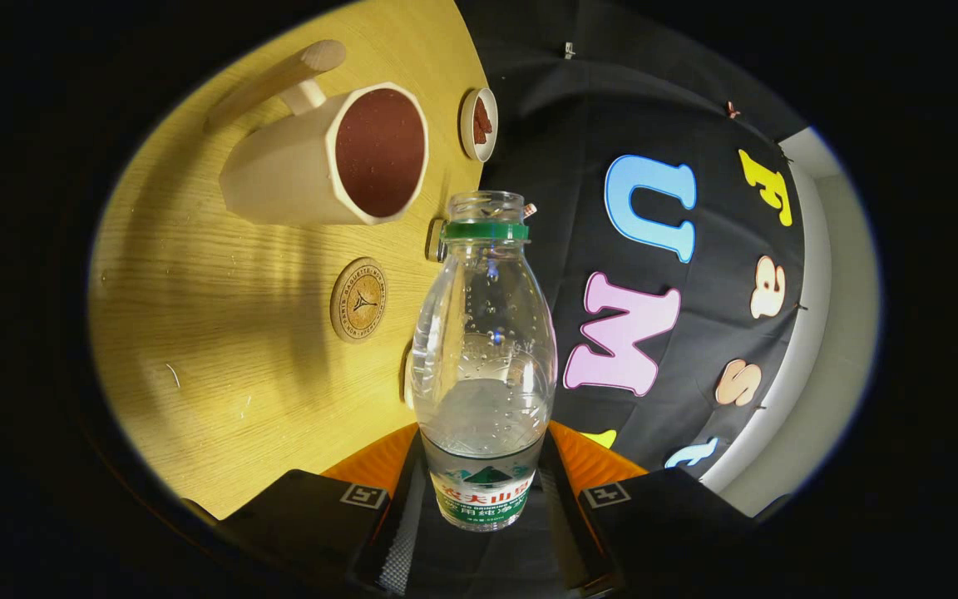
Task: Take the bottle from table, then pour the juice into the cup, finally place the bottle on the coaster
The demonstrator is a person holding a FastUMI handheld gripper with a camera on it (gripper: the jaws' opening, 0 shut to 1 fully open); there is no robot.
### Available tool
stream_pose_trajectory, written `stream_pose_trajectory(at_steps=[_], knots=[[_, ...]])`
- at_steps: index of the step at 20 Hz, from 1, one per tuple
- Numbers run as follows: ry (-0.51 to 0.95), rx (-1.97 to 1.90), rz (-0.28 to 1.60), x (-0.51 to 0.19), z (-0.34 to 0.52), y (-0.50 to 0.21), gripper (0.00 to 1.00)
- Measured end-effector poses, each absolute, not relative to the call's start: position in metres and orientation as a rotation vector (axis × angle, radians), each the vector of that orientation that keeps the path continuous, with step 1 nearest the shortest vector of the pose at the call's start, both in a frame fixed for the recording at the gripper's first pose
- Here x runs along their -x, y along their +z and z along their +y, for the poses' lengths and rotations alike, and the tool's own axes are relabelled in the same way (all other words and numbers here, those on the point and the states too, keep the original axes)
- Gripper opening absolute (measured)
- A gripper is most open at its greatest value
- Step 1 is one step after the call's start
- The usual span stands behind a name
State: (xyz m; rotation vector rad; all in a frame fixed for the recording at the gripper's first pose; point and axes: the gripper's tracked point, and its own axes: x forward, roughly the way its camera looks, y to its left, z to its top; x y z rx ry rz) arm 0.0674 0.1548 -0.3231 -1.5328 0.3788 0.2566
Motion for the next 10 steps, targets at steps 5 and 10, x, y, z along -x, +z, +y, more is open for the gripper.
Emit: stream_pose_trajectory(at_steps=[5,10], knots=[[0.263,1.555,0.385,-0.0708,0.1551,-0.3253,0.7],[0.262,1.569,0.391,-0.0724,0.1529,-0.3251,0.7]])
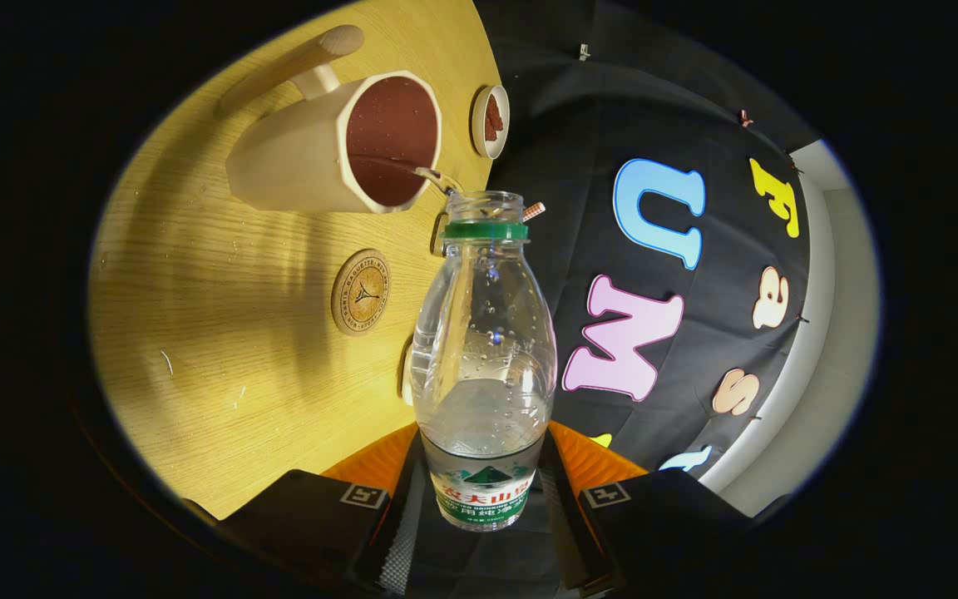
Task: Take the bottle from table, then pour the juice into the cup, finally place the bottle on the coaster
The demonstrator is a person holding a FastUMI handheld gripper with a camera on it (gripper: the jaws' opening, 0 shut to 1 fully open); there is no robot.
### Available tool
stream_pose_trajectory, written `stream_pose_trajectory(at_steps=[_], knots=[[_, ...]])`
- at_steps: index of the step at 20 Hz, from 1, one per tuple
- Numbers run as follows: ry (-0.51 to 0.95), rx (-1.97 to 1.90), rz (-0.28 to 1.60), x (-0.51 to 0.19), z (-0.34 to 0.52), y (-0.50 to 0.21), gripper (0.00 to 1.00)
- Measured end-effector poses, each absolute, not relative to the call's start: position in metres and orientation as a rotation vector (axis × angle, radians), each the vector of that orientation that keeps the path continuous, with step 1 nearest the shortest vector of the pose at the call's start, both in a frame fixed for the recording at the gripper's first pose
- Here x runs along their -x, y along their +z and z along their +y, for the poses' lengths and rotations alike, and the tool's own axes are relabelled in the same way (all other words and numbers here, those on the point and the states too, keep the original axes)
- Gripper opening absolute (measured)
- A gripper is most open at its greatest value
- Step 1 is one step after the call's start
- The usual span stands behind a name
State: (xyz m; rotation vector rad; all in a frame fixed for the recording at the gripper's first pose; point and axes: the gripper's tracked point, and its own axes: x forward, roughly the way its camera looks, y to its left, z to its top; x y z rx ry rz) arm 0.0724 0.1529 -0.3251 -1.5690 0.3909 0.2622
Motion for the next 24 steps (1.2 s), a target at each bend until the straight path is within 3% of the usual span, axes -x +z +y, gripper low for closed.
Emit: stream_pose_trajectory(at_steps=[24], knots=[[0.281,1.637,0.345,-0.084,0.158,-0.322,0.7]])
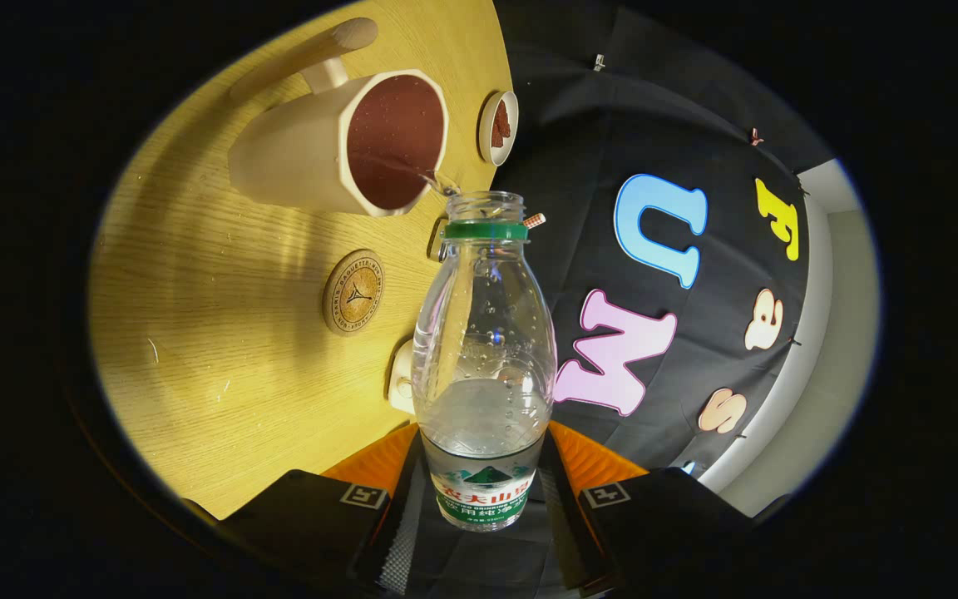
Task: Take the bottle from table, then pour the juice into the cup, finally place the bottle on the coaster
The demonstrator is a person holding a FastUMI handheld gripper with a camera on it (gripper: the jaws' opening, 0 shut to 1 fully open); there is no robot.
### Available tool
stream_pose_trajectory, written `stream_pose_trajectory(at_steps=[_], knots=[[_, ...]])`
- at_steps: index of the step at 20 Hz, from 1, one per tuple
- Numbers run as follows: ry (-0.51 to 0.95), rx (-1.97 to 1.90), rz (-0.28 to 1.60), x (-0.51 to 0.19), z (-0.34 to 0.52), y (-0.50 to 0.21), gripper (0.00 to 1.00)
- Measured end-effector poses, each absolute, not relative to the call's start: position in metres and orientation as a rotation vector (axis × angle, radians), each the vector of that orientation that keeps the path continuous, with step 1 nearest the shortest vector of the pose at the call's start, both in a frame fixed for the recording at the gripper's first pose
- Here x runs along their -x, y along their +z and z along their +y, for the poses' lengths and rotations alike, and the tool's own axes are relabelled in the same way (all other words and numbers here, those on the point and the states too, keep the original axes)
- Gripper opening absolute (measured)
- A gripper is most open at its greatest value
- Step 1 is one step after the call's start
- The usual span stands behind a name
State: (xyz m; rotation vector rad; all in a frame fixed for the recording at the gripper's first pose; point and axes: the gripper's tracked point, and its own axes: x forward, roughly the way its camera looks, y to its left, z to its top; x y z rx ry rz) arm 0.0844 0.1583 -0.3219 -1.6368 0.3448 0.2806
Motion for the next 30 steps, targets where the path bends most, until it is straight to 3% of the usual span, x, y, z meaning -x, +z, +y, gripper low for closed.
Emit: stream_pose_trajectory(at_steps=[30], knots=[[0.321,1.787,0.246,-0.092,0.173,-0.312,0.7]])
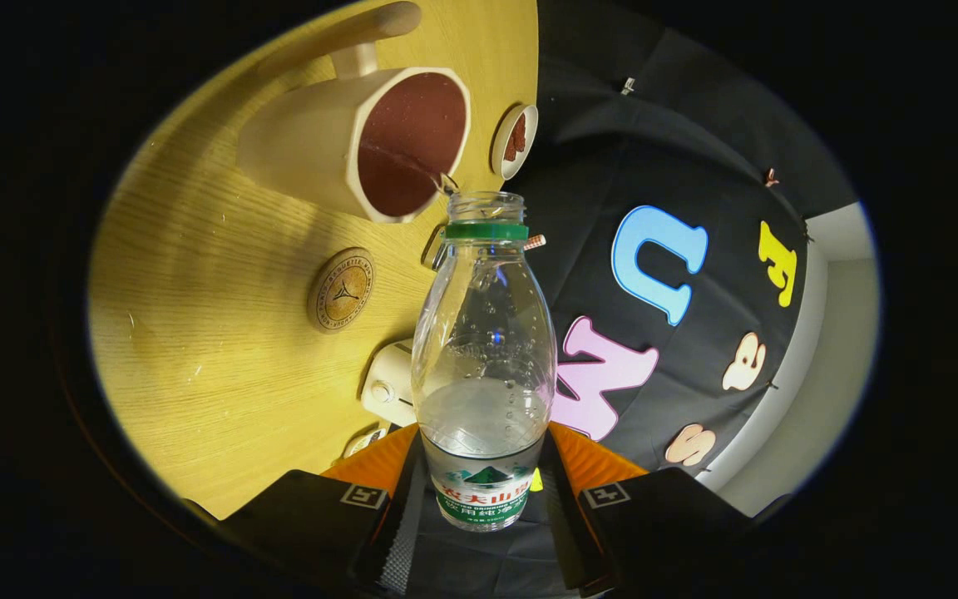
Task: Take the bottle from table, then pour the juice into the cup, finally place the bottle on the coaster
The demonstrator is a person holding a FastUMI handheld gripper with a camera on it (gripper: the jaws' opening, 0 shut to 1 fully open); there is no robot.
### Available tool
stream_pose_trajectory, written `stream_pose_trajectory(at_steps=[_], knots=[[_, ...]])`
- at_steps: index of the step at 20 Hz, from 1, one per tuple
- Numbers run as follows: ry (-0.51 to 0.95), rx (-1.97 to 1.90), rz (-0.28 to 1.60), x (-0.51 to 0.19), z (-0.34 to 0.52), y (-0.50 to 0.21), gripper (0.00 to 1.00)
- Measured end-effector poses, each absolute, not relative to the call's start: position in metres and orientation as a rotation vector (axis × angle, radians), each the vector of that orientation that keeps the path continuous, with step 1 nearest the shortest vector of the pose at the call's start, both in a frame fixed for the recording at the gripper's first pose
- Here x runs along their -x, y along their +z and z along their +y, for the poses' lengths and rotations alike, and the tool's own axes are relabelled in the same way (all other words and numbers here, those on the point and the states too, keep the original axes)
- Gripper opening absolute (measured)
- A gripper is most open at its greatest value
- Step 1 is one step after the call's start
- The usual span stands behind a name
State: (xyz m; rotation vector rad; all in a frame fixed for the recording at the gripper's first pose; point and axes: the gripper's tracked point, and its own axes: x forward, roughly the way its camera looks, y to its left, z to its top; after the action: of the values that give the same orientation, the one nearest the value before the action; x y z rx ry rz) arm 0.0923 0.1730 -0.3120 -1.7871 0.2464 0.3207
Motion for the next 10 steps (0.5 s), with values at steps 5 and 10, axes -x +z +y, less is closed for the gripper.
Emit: stream_pose_trajectory(at_steps=[5,10], knots=[[0.347,1.837,0.215,-0.094,0.178,-0.309,0.7],[0.365,1.895,0.164,-0.094,0.184,-0.304,0.7]])
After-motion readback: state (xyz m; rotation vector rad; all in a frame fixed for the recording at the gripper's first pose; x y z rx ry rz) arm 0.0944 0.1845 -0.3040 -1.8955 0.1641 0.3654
